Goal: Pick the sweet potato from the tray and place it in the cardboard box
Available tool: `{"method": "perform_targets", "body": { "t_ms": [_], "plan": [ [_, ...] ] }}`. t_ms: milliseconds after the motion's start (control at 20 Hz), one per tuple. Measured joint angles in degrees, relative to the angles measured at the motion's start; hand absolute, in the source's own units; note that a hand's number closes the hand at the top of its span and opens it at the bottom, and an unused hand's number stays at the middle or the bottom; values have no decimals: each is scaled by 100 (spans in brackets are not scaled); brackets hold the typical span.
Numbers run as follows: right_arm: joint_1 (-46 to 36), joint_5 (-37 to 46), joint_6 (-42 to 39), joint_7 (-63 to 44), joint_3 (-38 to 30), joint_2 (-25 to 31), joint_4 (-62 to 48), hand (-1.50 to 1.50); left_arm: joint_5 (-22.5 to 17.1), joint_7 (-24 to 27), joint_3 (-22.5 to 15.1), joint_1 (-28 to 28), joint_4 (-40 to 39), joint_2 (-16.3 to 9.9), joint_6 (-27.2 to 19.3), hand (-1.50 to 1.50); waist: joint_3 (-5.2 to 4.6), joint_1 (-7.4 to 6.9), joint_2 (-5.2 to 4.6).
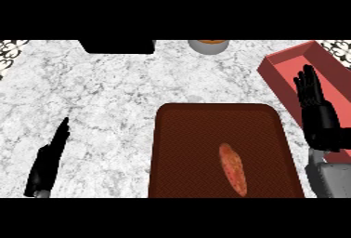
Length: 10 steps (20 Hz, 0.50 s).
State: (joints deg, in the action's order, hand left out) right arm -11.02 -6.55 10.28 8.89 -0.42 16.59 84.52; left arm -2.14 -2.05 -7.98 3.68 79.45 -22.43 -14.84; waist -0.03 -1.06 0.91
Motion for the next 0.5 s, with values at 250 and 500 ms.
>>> {"method": "perform_targets", "body": {
  "t_ms": [250, 500],
  "plan": [
    [-481, -476, -846, -340, -23, 482, 624, -150, 55, 234, -112, -569, 472, -198, 399, 0, 1, 144, -19],
    [-590, -473, -2034, -375, -3, 1594, 864, -150, -61, 592, -288, -1077, 852, -331, 1006, 0, -7, 231, -43]
  ]
}}
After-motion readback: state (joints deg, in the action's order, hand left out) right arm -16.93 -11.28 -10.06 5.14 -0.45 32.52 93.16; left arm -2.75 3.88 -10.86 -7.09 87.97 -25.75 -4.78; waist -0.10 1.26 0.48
